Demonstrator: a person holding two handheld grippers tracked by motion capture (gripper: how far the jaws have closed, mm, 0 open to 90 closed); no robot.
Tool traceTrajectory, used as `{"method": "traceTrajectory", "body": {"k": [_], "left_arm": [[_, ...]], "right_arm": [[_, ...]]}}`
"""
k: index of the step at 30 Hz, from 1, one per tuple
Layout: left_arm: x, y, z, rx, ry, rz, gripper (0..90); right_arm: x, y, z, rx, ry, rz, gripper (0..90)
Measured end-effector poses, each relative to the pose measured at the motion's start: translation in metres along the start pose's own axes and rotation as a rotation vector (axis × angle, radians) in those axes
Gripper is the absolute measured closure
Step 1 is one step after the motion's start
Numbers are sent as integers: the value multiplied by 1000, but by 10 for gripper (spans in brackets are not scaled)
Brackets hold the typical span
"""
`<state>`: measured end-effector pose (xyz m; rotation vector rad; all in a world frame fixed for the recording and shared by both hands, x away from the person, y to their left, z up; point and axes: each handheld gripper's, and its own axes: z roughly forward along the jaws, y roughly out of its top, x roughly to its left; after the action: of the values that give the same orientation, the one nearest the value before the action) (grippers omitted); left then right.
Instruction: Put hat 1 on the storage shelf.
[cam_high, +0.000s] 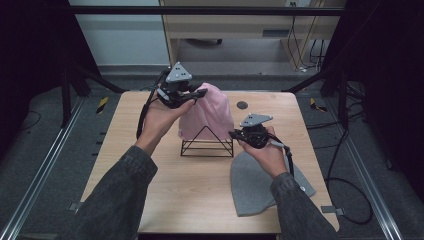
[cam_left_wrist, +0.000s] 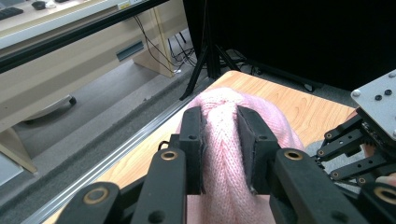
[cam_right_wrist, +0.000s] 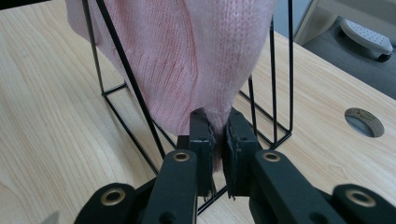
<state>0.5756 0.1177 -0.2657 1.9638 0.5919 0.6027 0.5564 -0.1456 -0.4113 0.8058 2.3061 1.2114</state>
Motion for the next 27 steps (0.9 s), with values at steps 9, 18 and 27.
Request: {"method": "traceTrajectory", "body": {"k": [9,18,27], "left_arm": [[2,-10,4,28,-9,1,722],[2,-23,9,34,-20,-4,721],[2,-37,11,44,-44,-13,715]], "right_arm": [[0,-8,3,14,-6,11,835],[0,-15,8,45,-6,13,834],[-2,-22,14,82,-8,25,834]]}}
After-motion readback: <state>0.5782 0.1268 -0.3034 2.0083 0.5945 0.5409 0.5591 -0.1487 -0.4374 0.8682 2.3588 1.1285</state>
